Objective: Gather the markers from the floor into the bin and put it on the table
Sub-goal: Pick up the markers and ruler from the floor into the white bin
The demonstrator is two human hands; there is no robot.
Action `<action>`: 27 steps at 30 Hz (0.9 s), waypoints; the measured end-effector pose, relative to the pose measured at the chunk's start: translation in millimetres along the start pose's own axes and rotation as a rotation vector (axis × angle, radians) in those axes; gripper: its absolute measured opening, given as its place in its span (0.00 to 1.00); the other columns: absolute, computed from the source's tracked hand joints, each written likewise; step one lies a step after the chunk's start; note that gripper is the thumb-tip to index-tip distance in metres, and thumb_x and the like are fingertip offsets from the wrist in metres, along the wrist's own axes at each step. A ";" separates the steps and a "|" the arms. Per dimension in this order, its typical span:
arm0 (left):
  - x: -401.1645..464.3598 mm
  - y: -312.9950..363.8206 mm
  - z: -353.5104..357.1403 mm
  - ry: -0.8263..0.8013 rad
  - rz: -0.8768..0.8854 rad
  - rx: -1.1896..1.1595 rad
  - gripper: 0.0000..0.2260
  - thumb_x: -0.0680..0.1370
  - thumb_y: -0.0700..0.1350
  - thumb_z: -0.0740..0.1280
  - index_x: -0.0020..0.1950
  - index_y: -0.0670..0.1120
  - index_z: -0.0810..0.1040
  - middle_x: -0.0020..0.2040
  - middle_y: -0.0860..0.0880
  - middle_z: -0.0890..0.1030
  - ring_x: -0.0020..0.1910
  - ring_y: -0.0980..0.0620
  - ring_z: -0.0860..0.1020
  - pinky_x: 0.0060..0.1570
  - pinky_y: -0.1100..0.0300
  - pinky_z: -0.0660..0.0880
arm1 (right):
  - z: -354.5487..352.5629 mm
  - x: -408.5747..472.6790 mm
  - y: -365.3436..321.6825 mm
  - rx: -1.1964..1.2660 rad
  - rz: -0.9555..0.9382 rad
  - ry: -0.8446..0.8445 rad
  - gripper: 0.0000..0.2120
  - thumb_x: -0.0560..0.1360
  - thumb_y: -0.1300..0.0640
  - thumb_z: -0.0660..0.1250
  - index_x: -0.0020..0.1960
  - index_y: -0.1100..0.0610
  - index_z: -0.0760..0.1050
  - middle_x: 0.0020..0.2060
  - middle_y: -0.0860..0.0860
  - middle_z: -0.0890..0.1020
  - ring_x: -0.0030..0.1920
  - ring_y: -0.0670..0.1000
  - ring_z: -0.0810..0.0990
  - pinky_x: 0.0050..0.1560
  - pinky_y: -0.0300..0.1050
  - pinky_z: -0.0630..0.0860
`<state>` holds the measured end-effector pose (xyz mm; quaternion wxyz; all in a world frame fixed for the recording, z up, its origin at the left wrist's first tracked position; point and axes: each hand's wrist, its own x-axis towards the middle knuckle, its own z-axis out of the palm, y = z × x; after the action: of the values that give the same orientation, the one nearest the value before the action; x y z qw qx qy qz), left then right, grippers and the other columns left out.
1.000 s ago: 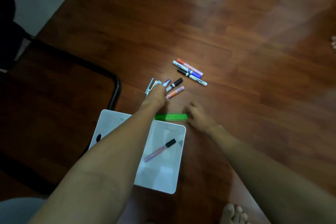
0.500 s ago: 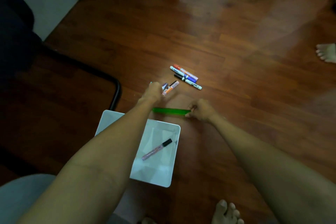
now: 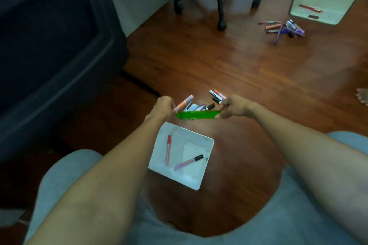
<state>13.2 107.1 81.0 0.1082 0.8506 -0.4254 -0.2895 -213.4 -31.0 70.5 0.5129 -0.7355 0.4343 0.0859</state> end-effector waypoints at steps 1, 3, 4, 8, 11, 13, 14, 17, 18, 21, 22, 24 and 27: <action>-8.6 -7.5 -4.4 0.004 -0.026 -0.010 0.05 0.73 0.43 0.74 0.46 0.44 0.82 0.47 0.41 0.84 0.46 0.43 0.83 0.48 0.51 0.82 | 2.3 0.8 -6.6 0.003 -0.002 -0.035 0.07 0.67 0.64 0.77 0.44 0.61 0.82 0.32 0.52 0.80 0.32 0.47 0.78 0.29 0.28 0.73; -24.8 -25.9 -10.9 0.007 -0.071 -0.022 0.06 0.74 0.43 0.75 0.48 0.42 0.82 0.48 0.41 0.83 0.46 0.43 0.83 0.49 0.50 0.82 | 11.5 4.1 -19.5 -0.002 -0.002 -0.113 0.10 0.67 0.65 0.77 0.47 0.64 0.82 0.31 0.52 0.80 0.32 0.47 0.79 0.30 0.31 0.75; -32.6 -35.6 -12.8 0.010 -0.093 -0.028 0.07 0.74 0.43 0.74 0.48 0.42 0.81 0.49 0.41 0.83 0.45 0.44 0.82 0.48 0.51 0.81 | 18.1 5.6 -25.6 -0.012 -0.008 -0.149 0.10 0.66 0.66 0.77 0.46 0.64 0.82 0.30 0.51 0.80 0.30 0.46 0.80 0.30 0.32 0.76; -57.3 -67.4 -9.3 -0.030 -0.157 -0.044 0.06 0.75 0.42 0.73 0.48 0.41 0.80 0.49 0.41 0.82 0.46 0.44 0.82 0.46 0.50 0.81 | 46.3 12.1 -35.8 -0.087 0.029 -0.265 0.09 0.66 0.67 0.78 0.43 0.63 0.80 0.31 0.52 0.81 0.34 0.50 0.81 0.33 0.35 0.79; -66.6 -79.3 -2.5 -0.079 -0.173 -0.042 0.06 0.75 0.42 0.73 0.48 0.41 0.80 0.47 0.42 0.82 0.47 0.46 0.82 0.46 0.52 0.81 | 62.7 12.9 -35.9 -0.114 0.047 -0.318 0.13 0.66 0.66 0.77 0.50 0.66 0.81 0.36 0.55 0.82 0.39 0.52 0.81 0.38 0.36 0.81; -66.9 -82.5 0.1 -0.073 -0.169 -0.036 0.06 0.76 0.42 0.72 0.49 0.42 0.80 0.48 0.44 0.81 0.48 0.48 0.81 0.46 0.55 0.78 | 68.1 12.9 -35.4 -0.105 0.027 -0.330 0.12 0.68 0.67 0.76 0.50 0.66 0.82 0.36 0.55 0.82 0.37 0.49 0.80 0.38 0.33 0.81; -64.8 -83.4 0.5 -0.059 -0.161 -0.028 0.05 0.77 0.42 0.72 0.50 0.42 0.80 0.49 0.44 0.81 0.49 0.48 0.80 0.47 0.55 0.77 | 68.5 14.0 -34.9 -0.105 0.020 -0.319 0.11 0.69 0.67 0.75 0.51 0.66 0.82 0.37 0.55 0.83 0.37 0.49 0.80 0.40 0.34 0.82; -52.8 -78.2 -1.6 -0.025 -0.126 -0.030 0.04 0.77 0.43 0.71 0.48 0.43 0.80 0.48 0.44 0.81 0.47 0.48 0.79 0.46 0.53 0.77 | 64.1 18.4 -30.4 -0.093 0.020 -0.228 0.07 0.69 0.67 0.75 0.47 0.62 0.84 0.41 0.57 0.84 0.43 0.53 0.82 0.51 0.45 0.82; -47.6 -74.6 -2.0 -0.018 -0.115 -0.038 0.04 0.77 0.43 0.71 0.48 0.43 0.80 0.48 0.44 0.81 0.46 0.48 0.79 0.45 0.54 0.77 | 61.6 20.0 -28.4 -0.076 0.025 -0.206 0.06 0.69 0.67 0.74 0.46 0.61 0.84 0.43 0.58 0.84 0.44 0.54 0.82 0.50 0.45 0.82; -29.7 -58.2 -0.8 0.002 -0.062 -0.059 0.06 0.77 0.44 0.72 0.50 0.42 0.82 0.49 0.45 0.81 0.48 0.49 0.78 0.48 0.56 0.75 | 51.5 21.8 -19.2 -0.033 0.042 -0.153 0.08 0.70 0.66 0.74 0.49 0.64 0.83 0.46 0.60 0.85 0.44 0.53 0.81 0.44 0.39 0.81; -24.1 -52.1 0.7 0.005 -0.046 -0.062 0.07 0.76 0.44 0.72 0.50 0.42 0.82 0.49 0.46 0.82 0.47 0.49 0.78 0.48 0.57 0.74 | 48.8 21.3 -16.0 -0.027 0.048 -0.132 0.09 0.70 0.65 0.74 0.50 0.64 0.83 0.46 0.61 0.85 0.44 0.53 0.81 0.44 0.39 0.81; -12.6 -40.7 6.3 0.001 -0.023 -0.062 0.07 0.76 0.44 0.73 0.51 0.42 0.83 0.50 0.46 0.82 0.47 0.50 0.77 0.47 0.59 0.72 | 45.2 19.5 -6.5 -0.017 0.071 -0.081 0.11 0.69 0.62 0.75 0.50 0.65 0.83 0.42 0.60 0.84 0.42 0.53 0.81 0.44 0.40 0.81; 2.1 -24.7 18.6 -0.012 0.012 -0.060 0.07 0.76 0.44 0.73 0.51 0.42 0.83 0.51 0.45 0.83 0.48 0.50 0.78 0.48 0.59 0.74 | 44.2 18.2 12.4 -0.004 0.127 -0.001 0.14 0.68 0.58 0.78 0.49 0.66 0.83 0.35 0.54 0.83 0.38 0.51 0.81 0.48 0.46 0.82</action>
<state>19.7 121.8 54.5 0.1331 0.8426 -0.4224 -0.3064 -197.2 -5.6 31.4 0.5052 -0.7075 0.4795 0.1194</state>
